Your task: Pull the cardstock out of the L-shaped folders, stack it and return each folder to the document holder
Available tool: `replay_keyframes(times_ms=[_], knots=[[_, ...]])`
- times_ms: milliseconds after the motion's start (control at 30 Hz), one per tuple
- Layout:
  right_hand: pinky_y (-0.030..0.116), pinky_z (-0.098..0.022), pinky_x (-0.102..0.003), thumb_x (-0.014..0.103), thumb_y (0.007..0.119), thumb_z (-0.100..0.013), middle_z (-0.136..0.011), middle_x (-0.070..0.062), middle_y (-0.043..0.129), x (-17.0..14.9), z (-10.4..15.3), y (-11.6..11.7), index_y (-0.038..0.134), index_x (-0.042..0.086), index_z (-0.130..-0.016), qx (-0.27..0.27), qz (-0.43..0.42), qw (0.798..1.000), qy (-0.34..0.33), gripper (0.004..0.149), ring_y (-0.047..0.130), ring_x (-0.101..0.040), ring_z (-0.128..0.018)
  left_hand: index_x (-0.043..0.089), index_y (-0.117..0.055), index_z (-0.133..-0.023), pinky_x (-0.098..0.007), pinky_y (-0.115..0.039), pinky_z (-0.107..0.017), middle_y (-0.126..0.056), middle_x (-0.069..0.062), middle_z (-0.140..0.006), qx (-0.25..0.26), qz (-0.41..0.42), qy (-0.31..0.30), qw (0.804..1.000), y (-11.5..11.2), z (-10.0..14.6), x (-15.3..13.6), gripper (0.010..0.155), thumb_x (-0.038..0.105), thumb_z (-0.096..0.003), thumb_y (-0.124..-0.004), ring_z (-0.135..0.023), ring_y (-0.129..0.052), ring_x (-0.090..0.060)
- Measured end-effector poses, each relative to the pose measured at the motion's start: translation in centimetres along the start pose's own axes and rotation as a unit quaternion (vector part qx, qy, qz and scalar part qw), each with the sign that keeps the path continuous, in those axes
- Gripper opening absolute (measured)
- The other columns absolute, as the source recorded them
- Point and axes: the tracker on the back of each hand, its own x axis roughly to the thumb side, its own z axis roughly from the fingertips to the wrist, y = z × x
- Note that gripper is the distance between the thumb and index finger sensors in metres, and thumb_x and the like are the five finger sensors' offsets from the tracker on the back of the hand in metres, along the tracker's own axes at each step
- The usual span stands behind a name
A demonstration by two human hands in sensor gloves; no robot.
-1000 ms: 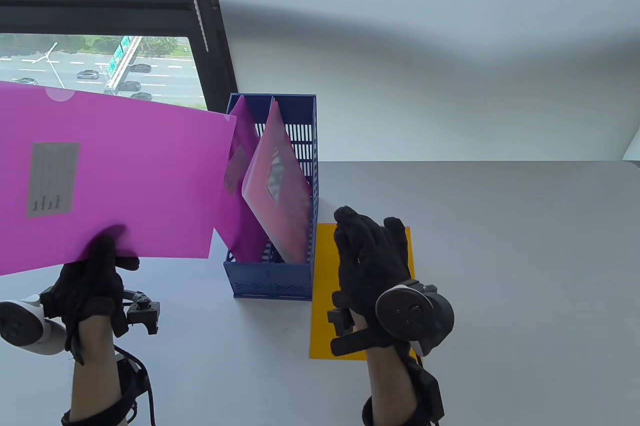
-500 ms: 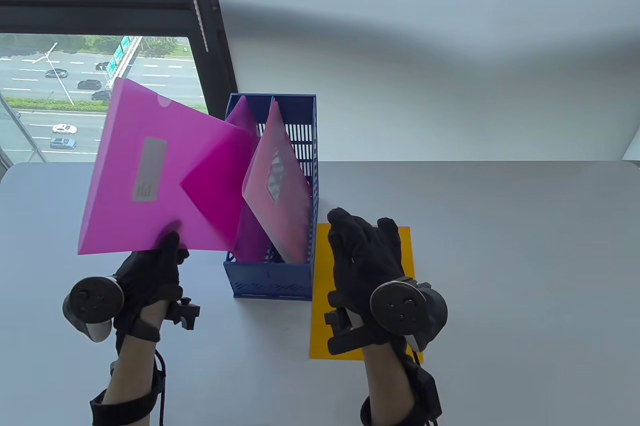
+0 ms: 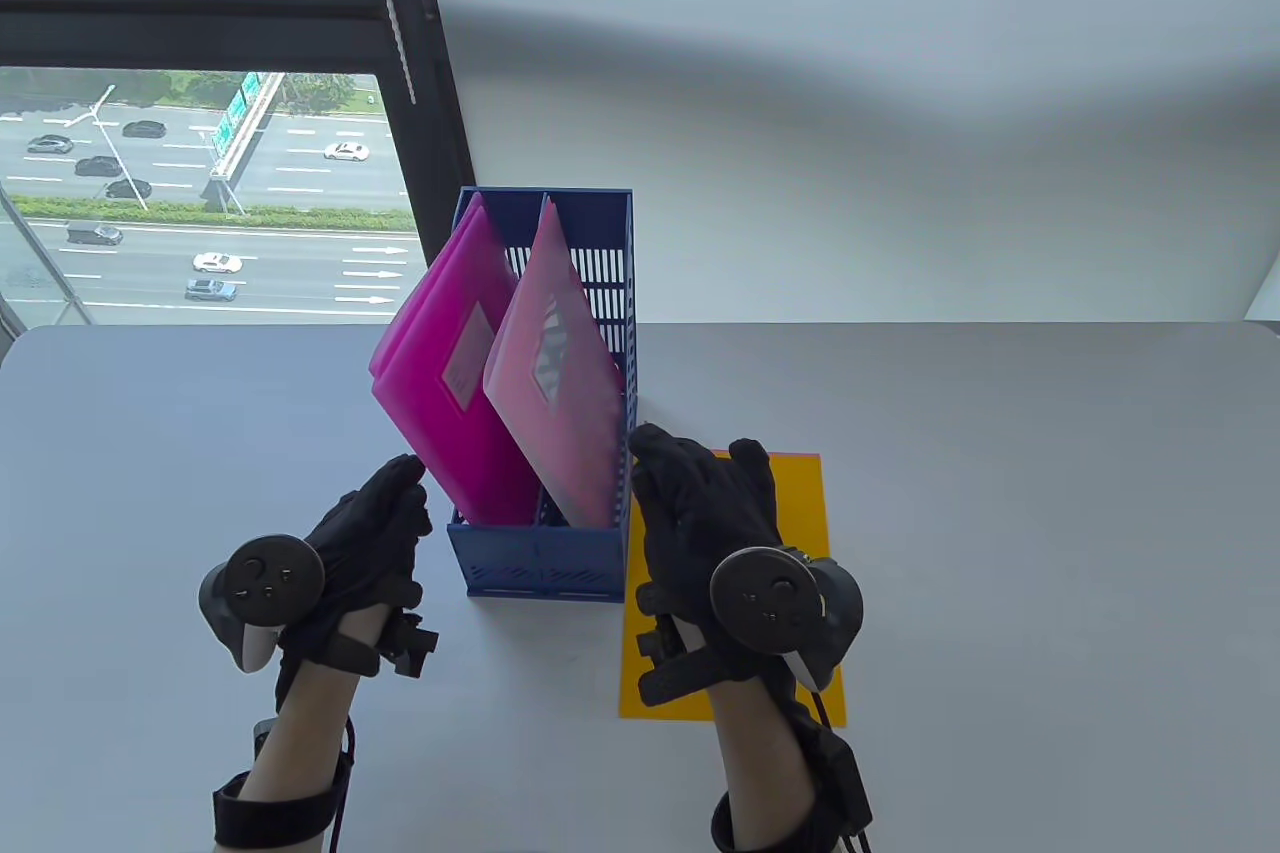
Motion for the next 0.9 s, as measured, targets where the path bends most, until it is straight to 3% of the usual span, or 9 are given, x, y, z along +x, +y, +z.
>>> replay_keyframes(times_ms=[200, 300, 433, 533, 667, 900], knots=[[0.041, -0.081, -0.054, 0.046, 0.080, -0.061, -0.095, 0.005, 0.083, 0.1, -0.2, 2.2, 0.072, 0.031, -0.103, 0.030, 0.036, 0.999, 0.014, 0.045, 0.086, -0.018, -0.075, 0.009, -0.081, -0.097, -0.059, -0.065, -0.067, -0.098, -0.005, -0.066, 0.005, 0.022, 0.010, 1.000, 0.5, -0.1, -0.5, 0.047, 0.036, -0.0584, -0.076, -0.047, -0.103, -0.030], [0.041, -0.080, -0.055, 0.054, 0.083, -0.058, -0.096, 0.003, 0.081, 0.3, -0.1, 4.2, 0.069, 0.029, -0.106, 0.044, 0.074, 0.996, 0.012, 0.056, 0.084, -0.021, -0.076, 0.009, -0.081, -0.097, -0.059, -0.066, -0.067, -0.098, -0.005, -0.067, 0.003, 0.033, 0.015, 0.999, 0.5, -0.1, -0.8, 0.047, 0.036, -0.0585, -0.075, -0.047, -0.103, -0.029], [0.039, -0.080, -0.057, 0.065, 0.081, -0.055, -0.103, 0.002, 0.074, 0.5, 0.0, 7.1, 0.055, 0.027, -0.114, 0.072, 0.154, 0.985, 0.025, 0.074, 0.078, -0.024, -0.087, 0.009, -0.082, -0.096, -0.059, -0.065, -0.067, -0.098, -0.005, -0.067, -0.002, 0.036, 0.014, 0.999, 0.3, -0.1, -0.8, 0.047, 0.036, -0.0587, -0.075, -0.047, -0.103, -0.030], [0.037, -0.080, -0.058, 0.068, 0.082, -0.054, -0.103, 0.000, 0.075, 0.3, -0.1, 9.2, 0.053, 0.025, -0.115, 0.083, 0.175, 0.980, 0.039, 0.080, 0.070, -0.030, -0.095, 0.009, -0.082, -0.096, -0.059, -0.066, -0.067, -0.098, -0.005, -0.067, -0.007, 0.034, 0.012, 0.999, 0.1, -0.1, -0.8, 0.047, 0.037, -0.0587, -0.075, -0.047, -0.103, -0.030], [0.037, -0.080, -0.058, 0.070, 0.081, -0.053, -0.102, 0.000, 0.077, 0.2, -0.3, 11.1, 0.054, 0.023, -0.115, 0.097, 0.212, 0.971, 0.049, 0.082, 0.066, -0.031, -0.099, 0.011, -0.083, -0.096, -0.059, -0.065, -0.067, -0.098, -0.005, -0.067, -0.008, 0.038, 0.013, 0.999, 0.1, -0.1, -0.7, 0.046, 0.037, -0.0588, -0.075, -0.047, -0.103, -0.030], [0.042, -0.080, -0.055, 0.067, 0.080, -0.055, -0.089, 0.005, 0.089, 0.2, -0.9, 13.3, 0.066, 0.023, -0.108, 0.107, 0.253, 0.960, 0.057, 0.071, 0.078, -0.025, -0.091, 0.010, -0.083, -0.096, -0.059, -0.066, -0.067, -0.098, -0.006, -0.067, -0.011, 0.042, 0.011, 0.999, 0.0, -0.1, -0.7, 0.047, 0.038, -0.0590, -0.075, -0.047, -0.103, -0.031]])
